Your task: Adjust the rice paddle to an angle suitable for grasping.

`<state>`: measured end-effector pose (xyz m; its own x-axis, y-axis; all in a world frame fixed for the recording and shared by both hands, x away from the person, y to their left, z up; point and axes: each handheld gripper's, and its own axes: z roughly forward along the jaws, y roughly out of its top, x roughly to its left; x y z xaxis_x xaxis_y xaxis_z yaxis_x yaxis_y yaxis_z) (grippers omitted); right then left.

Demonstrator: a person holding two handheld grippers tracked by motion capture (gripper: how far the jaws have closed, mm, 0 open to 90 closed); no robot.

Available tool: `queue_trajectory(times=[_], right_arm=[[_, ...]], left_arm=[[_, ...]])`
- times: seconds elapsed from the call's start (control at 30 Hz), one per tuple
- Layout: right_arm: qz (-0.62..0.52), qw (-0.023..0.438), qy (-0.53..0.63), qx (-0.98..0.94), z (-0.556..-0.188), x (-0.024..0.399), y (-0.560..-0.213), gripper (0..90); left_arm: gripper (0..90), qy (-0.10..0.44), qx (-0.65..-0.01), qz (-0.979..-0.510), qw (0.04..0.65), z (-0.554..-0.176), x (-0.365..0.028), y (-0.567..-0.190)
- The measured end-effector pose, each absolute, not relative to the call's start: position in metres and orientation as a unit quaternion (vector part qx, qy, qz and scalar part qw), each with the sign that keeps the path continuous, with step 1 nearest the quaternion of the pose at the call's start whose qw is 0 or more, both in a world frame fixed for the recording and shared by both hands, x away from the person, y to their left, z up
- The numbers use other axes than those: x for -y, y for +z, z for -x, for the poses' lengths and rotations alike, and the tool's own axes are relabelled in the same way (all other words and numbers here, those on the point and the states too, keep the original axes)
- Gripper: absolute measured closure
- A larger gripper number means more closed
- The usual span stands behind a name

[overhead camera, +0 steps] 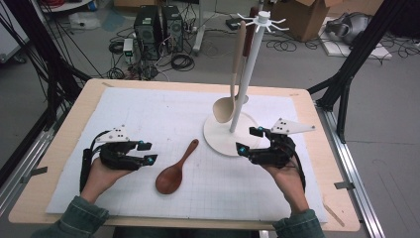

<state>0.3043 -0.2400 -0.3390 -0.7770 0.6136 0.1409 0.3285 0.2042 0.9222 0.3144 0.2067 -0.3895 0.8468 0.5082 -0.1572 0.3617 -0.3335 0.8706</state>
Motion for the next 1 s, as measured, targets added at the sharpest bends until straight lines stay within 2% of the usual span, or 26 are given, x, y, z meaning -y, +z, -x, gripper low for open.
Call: queue_trajectory(times=[0.5, 1.0], right_arm=[[-0.318, 0.126, 0.538, -0.771, -0.296, 0.246, -0.359, 21.0], [-0.324, 0.127, 0.532, -0.772, -0.290, 0.254, -0.368, 21.2]], left_arm=[[84.0, 0.060, -0.231, -0.846, 0.476, -0.319, -0.161, -0.407], [88.5, 0.031, -0.199, -0.873, 0.445, -0.317, -0.115, -0.424]])
